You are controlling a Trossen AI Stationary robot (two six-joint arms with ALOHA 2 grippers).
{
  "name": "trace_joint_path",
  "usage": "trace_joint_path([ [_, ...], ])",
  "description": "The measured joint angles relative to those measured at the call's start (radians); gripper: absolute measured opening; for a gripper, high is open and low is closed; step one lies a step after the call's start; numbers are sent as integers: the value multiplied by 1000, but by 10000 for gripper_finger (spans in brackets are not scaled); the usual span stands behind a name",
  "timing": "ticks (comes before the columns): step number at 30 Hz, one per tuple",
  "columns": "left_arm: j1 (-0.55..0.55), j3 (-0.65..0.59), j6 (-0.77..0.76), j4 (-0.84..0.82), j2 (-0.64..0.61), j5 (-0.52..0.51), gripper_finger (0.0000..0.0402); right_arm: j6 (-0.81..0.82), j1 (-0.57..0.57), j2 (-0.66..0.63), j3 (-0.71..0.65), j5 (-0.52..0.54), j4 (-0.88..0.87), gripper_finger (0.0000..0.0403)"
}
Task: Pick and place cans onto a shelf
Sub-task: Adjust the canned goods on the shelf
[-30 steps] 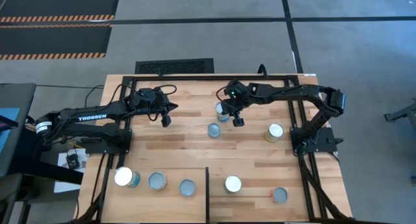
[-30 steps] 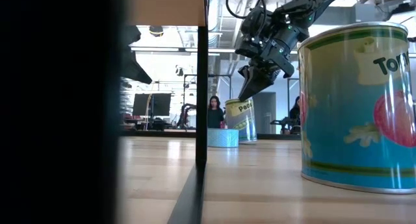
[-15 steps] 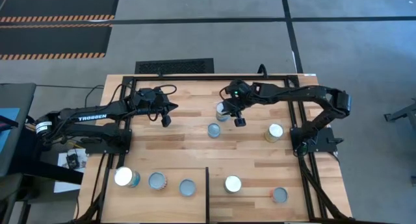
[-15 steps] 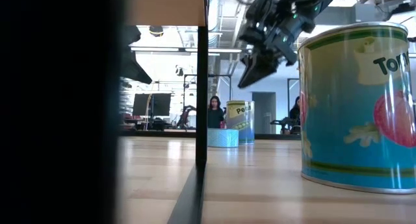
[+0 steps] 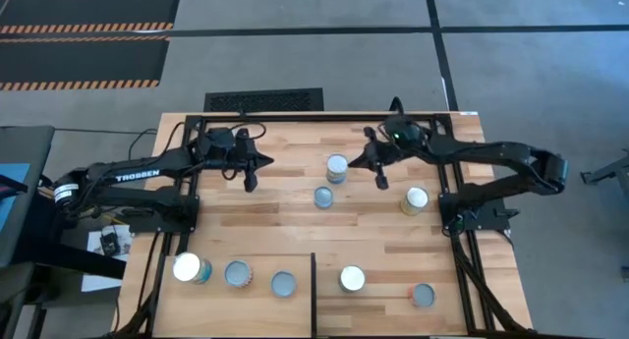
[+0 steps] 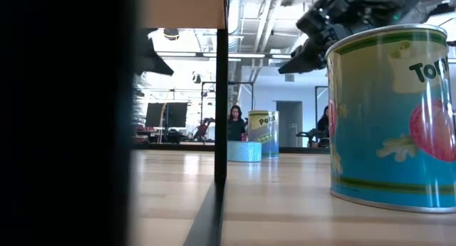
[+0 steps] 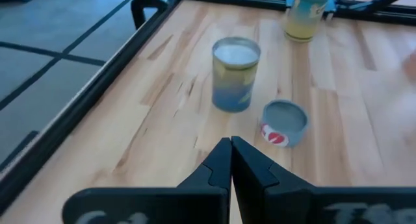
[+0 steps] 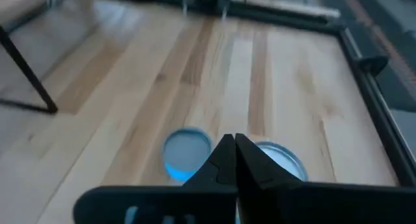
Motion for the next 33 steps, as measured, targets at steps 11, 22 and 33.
trace_joint_path([
  [11, -143, 440, 30, -604, 50, -69, 0, 200, 78, -80, -276, 164, 524, 4],
  [22, -432, 900, -172, -1217, 308, -75, 0, 204, 140, -125, -310, 207, 563, 6],
  [33, -761, 1031, -602, -1416, 444, -42, 0, 216, 266, -115, -310, 290, 563, 8],
])
